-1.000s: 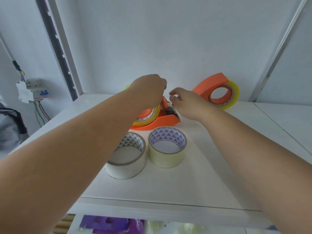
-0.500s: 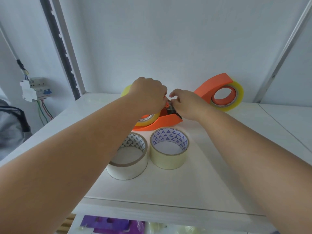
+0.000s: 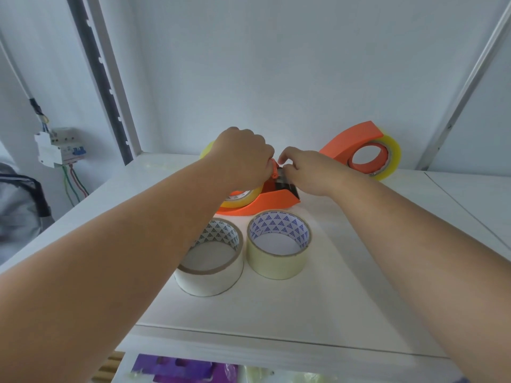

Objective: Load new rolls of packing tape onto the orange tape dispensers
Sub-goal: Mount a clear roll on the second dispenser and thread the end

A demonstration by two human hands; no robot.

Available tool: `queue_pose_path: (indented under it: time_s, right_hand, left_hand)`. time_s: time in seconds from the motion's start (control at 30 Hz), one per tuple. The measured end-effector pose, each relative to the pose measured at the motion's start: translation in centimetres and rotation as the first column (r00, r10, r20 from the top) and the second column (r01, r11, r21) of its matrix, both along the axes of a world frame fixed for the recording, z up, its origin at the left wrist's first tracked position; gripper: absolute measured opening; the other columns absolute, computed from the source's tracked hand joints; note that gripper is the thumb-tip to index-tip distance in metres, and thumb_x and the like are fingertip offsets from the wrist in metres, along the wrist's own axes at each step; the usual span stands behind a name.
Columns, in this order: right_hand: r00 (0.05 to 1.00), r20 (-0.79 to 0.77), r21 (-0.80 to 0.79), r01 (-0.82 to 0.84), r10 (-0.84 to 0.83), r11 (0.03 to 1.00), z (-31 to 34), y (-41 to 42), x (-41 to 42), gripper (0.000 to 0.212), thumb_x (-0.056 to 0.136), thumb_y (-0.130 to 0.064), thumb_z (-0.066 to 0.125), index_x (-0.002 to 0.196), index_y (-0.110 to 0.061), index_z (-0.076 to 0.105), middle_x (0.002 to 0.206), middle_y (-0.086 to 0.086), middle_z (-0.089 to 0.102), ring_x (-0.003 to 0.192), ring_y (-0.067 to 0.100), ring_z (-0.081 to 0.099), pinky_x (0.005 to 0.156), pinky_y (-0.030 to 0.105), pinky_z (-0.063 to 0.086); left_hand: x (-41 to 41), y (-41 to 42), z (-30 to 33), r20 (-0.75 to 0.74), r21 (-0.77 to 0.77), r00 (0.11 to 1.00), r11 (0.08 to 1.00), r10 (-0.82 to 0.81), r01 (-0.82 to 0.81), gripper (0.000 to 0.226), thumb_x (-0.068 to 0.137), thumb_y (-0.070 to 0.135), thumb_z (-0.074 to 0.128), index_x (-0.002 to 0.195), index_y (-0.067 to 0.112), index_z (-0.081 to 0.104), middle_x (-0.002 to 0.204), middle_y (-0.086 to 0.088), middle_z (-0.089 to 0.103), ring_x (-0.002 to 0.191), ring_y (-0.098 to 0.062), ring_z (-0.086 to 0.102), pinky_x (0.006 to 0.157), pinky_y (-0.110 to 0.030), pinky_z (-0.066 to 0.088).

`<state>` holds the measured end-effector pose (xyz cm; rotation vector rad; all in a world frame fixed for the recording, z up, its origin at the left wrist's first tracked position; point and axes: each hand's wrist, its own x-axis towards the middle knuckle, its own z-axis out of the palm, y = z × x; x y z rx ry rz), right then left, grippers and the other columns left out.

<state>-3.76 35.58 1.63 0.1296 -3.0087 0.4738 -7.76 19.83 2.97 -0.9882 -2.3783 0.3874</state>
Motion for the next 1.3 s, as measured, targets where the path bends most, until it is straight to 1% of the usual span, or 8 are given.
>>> queue_pose_path:
  time_s: [0.17, 0.33, 0.47, 0.57, 0.73, 0.93, 1.1, 1.3]
  right_hand:
    - [1.0, -0.027, 0.038, 0.014, -0.013, 0.999, -0.3, 0.3, 0.4, 0.033, 0.098, -0.026, 0.029, 0.126, -0.017, 0.045, 0.071, -0.006, 0.045, 0.064, 0.01, 0.045, 0.053, 0.029, 0.03]
    - [0.998, 0.006, -0.022, 0.055, -0.055, 0.998, -0.2, 2.4, 1.5, 0.034, 0.098, -0.029, 0.03, 0.127, -0.023, 0.045, 0.081, -0.002, 0.053, 0.073, 0.016, 0.053, 0.061, 0.031, 0.039]
    - [0.997, 0.009, -0.062, 0.08, -0.08, 0.995, -0.5, 3.8, 2.3, 0.031, 0.098, -0.03, 0.032, 0.125, -0.027, 0.047, 0.093, 0.005, 0.06, 0.089, 0.025, 0.057, 0.076, 0.035, 0.044]
    - [0.996, 0.002, -0.107, 0.092, -0.092, 0.99, -1.0, 4.6, 2.5, 0.03, 0.097, -0.03, 0.034, 0.122, -0.029, 0.049, 0.106, 0.006, 0.06, 0.094, 0.025, 0.057, 0.081, 0.036, 0.046]
    - [0.99, 0.006, -0.156, 0.143, -0.144, 0.977, -1.7, 5.6, 2.9, 0.034, 0.098, -0.029, 0.033, 0.129, -0.028, 0.046, 0.13, 0.004, 0.054, 0.111, 0.025, 0.052, 0.092, 0.036, 0.042]
    - [0.99, -0.007, -0.264, 0.135, -0.142, 0.955, -1.9, 5.0, 2.9, 0.032, 0.098, -0.029, 0.033, 0.123, -0.031, 0.053, 0.124, 0.0, 0.057, 0.105, 0.019, 0.052, 0.088, 0.032, 0.04]
    - [0.995, -0.012, -0.364, 0.088, -0.099, 0.927, -1.5, 3.4, 2.5, 0.032, 0.097, -0.029, 0.03, 0.117, -0.033, 0.054, 0.086, -0.005, 0.054, 0.08, 0.016, 0.051, 0.071, 0.031, 0.039]
    - [0.995, 0.014, -0.462, 0.096, -0.101, 0.882, -1.5, 1.7, 2.0, 0.034, 0.095, -0.021, 0.027, 0.115, -0.031, 0.052, 0.079, 0.0, 0.049, 0.067, 0.013, 0.044, 0.06, 0.027, 0.034]
  left_hand:
    - [-0.3, -0.8, -0.4, -0.02, 0.023, 0.997, 0.997, -0.069, 0.069, 0.054, 0.094, 0.051, 0.018, 0.117, 0.027, 0.061, 0.104, -0.003, 0.062, 0.095, -0.025, 0.056, 0.071, -0.033, 0.036]
    - [-0.8, -3.2, 0.2, 0.193, 0.256, 0.977, 0.966, -0.09, 0.038, 0.059, 0.086, 0.05, 0.016, 0.116, 0.032, 0.063, 0.114, -0.003, 0.06, 0.104, -0.027, 0.057, 0.085, -0.04, 0.047]
    - [-0.5, -4.0, 0.8, 0.366, 0.357, 0.919, 0.934, -0.144, 0.004, 0.044, 0.092, 0.044, 0.028, 0.121, 0.034, 0.059, 0.118, 0.001, 0.059, 0.111, -0.02, 0.054, 0.093, -0.038, 0.043]
    - [-0.4, -4.1, 1.3, 0.412, 0.369, 0.901, 0.929, -0.132, -0.033, 0.035, 0.095, 0.034, 0.033, 0.12, 0.031, 0.058, 0.11, -0.001, 0.06, 0.104, -0.02, 0.053, 0.087, -0.034, 0.041]
    - [-0.7, -5.1, 1.1, 0.487, 0.494, 0.858, 0.861, -0.161, -0.119, 0.03, 0.092, 0.026, 0.031, 0.11, 0.025, 0.056, 0.073, 0.004, 0.055, 0.071, -0.016, 0.051, 0.06, -0.028, 0.035]
    - [-1.1, -5.8, -0.2, 0.524, 0.718, 0.806, 0.653, -0.277, -0.242, 0.026, 0.091, 0.02, 0.032, 0.096, 0.029, 0.056, 0.071, 0.0, 0.054, 0.061, -0.014, 0.048, 0.056, -0.026, 0.037]
    - [-1.6, -7.1, -1.6, 0.496, 0.846, 0.793, 0.401, -0.353, -0.351, 0.027, 0.083, 0.022, 0.032, 0.085, 0.029, 0.058, 0.07, -0.002, 0.052, 0.062, -0.018, 0.046, 0.06, -0.029, 0.038]
    - [-1.9, -7.6, -2.0, 0.48, 0.872, 0.793, 0.304, -0.375, -0.384, 0.028, 0.086, 0.02, 0.033, 0.079, 0.031, 0.058, 0.073, 0.001, 0.055, 0.066, -0.016, 0.049, 0.062, -0.03, 0.04]
